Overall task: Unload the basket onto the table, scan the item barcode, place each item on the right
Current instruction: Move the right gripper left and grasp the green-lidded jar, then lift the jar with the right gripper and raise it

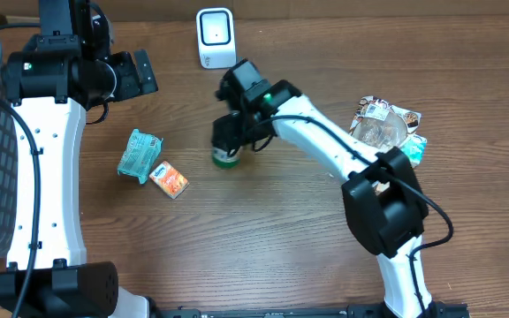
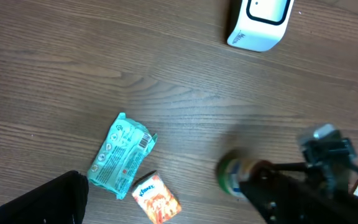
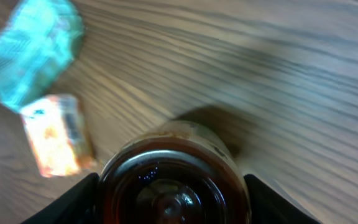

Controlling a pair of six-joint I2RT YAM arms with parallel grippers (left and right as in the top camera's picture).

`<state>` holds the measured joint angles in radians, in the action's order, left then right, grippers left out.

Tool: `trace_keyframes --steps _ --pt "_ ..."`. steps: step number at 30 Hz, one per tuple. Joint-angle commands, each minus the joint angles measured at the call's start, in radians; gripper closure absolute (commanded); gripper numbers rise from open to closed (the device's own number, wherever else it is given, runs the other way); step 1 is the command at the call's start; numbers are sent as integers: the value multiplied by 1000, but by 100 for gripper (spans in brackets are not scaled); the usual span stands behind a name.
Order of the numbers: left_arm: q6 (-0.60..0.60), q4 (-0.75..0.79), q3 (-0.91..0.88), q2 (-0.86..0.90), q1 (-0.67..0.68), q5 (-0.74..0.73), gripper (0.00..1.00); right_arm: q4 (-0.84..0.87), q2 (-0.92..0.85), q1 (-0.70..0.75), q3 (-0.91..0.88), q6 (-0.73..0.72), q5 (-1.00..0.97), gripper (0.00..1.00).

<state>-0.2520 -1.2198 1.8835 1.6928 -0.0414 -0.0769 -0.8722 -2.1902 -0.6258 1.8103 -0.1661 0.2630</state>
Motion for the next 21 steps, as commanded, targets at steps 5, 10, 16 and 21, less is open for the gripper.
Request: trace_keyframes --steps 5,10,16,21 --pt "13 0 -3 5 -3 6 0 -126 39 19 -13 -80 -137 41" --pt "13 0 -3 5 -3 6 0 -195 40 19 -13 -153 -246 44" --pt "13 0 -3 5 -3 6 0 -242 42 18 5 -229 -268 33" --pt "13 0 -3 5 -3 6 0 -248 42 18 45 -161 -296 17"
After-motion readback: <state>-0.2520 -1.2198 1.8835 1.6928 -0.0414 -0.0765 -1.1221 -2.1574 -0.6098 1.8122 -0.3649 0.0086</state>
